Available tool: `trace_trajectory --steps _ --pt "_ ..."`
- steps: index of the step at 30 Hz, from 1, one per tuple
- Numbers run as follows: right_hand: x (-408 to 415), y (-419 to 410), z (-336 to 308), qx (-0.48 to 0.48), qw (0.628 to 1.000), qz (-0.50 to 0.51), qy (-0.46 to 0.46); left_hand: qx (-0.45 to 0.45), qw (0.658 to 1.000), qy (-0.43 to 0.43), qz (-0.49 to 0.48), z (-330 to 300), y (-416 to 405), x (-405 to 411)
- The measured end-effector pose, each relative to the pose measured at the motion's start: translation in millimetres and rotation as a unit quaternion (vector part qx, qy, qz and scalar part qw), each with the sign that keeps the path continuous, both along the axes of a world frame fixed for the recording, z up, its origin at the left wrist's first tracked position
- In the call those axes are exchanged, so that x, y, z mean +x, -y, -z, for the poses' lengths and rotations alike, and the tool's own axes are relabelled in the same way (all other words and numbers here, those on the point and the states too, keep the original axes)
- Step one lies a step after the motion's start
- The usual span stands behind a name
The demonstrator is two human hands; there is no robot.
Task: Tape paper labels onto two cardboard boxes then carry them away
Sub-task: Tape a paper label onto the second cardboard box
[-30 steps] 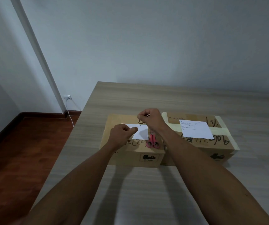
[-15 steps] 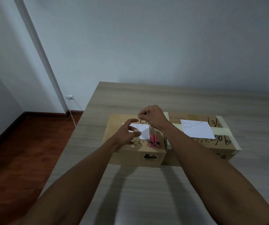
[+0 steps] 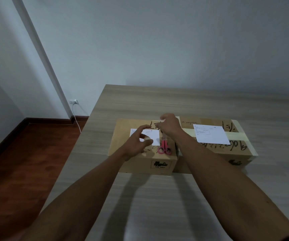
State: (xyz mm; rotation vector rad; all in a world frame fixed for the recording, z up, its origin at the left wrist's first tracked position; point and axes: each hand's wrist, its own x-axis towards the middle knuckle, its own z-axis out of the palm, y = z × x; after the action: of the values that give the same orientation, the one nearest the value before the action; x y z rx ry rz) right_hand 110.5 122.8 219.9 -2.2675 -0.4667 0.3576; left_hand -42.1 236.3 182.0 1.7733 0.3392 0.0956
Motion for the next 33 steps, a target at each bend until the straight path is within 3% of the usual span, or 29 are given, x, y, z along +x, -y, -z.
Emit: trace_trajectory --steps 2,5,7,12,17,28,31,33 --pt "-5.6 4.2 10.2 -0.097 0.995 0.032 0.019 -0.042 0.998 0.006 -0.037 5.5 -3.5 -0.8" --pt "-19.7 13.2 31.3 -0.179 0.982 0.024 -0.046 -0.085 0.994 -0.007 -0.066 9.4 -5.8 -0.5" --pt "-27.6 20.3 44.3 -0.209 0.976 0.015 -0.067 -0.088 0.994 -0.012 -0.067 10.6 -6.0 0.5" --pt "-39.4 21.5 65.6 -0.205 0.977 0.064 -0.001 -0.095 0.994 -0.016 -0.055 12.5 -9.5 2.6" --pt "-46.8 13.8 58.8 -0.28 0.957 0.071 0.019 -0.1 0.993 -0.026 -0.051 10.6 -14.4 5.1" --pt "-18.7 7.3 12.5 -0.404 0.86 -0.044 0.31 -0.089 0.994 -0.03 -0.054 -5.2 -32.0 2.1" --pt "-3.8 14.9 0.8 -0.343 0.885 -0.015 0.315 -0.078 0.995 -0.034 -0.06 -14.6 -35.8 1.6" --pt "4.6 19.7 -6.5 -0.285 0.922 0.01 0.262 -0.077 0.994 -0.038 -0.065 -20.4 -39.3 2.8"
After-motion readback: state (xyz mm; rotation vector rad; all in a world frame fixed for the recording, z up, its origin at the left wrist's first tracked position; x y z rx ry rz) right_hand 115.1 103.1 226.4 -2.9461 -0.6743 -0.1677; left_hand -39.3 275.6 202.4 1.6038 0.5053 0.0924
